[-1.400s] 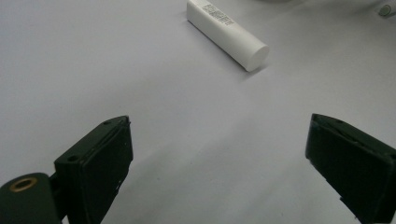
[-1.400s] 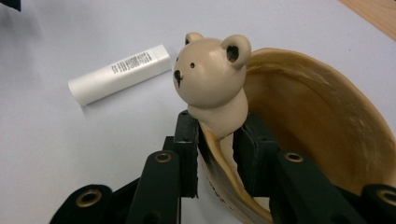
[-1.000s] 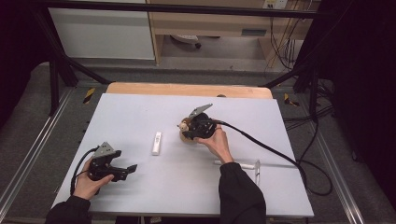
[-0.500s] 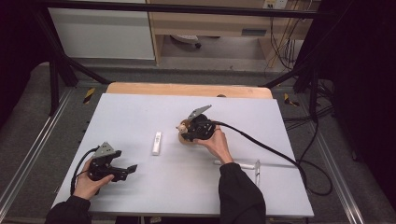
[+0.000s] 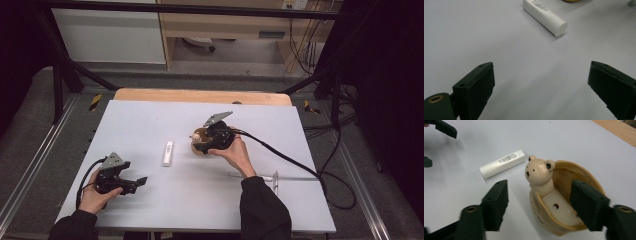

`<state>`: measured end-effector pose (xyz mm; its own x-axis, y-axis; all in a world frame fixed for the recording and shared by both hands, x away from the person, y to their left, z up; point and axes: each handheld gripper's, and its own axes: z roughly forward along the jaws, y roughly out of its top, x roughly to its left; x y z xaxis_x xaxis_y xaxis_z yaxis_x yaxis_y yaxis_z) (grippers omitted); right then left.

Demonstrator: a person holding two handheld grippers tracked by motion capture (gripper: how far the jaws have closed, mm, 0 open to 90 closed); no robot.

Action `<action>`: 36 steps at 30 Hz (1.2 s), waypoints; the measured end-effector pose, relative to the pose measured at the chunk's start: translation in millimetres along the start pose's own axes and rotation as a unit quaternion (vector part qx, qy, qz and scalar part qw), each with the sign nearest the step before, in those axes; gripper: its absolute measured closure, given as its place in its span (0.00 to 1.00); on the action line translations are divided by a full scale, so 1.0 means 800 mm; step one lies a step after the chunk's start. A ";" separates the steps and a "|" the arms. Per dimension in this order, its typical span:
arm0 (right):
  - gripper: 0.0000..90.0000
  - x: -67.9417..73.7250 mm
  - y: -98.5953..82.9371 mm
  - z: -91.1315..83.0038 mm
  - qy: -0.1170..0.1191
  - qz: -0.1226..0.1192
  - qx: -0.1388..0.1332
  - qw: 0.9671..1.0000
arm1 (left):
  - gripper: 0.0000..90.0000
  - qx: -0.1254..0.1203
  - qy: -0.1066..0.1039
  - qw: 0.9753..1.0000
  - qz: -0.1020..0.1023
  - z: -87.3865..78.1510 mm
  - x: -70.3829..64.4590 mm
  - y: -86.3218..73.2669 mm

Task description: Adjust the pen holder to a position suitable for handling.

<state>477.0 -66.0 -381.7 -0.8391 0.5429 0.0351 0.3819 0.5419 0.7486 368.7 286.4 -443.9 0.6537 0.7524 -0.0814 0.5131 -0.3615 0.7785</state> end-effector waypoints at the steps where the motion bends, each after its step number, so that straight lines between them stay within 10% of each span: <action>1: 0.24 0.003 0.000 -0.009 -0.006 0.003 0.000 1.000 | 0.07 0.001 0.000 1.000 0.000 0.000 0.000 0.000; 14: 0.04 0.017 -0.025 -0.056 -0.016 0.042 -0.010 0.999 | 0.06 0.006 0.003 1.000 -0.007 0.002 -0.003 0.002; 36: 0.01 -0.003 -0.157 -0.103 -0.046 0.104 -0.015 0.993 | 0.07 0.014 0.003 1.000 -0.012 0.009 -0.014 0.014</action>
<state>399.2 -188.6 -421.2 -0.7040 0.6982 0.1303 0.5296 0.3937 0.7514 371.2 269.7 -438.5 0.6376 0.7643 -0.0961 0.5445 -0.3589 0.7581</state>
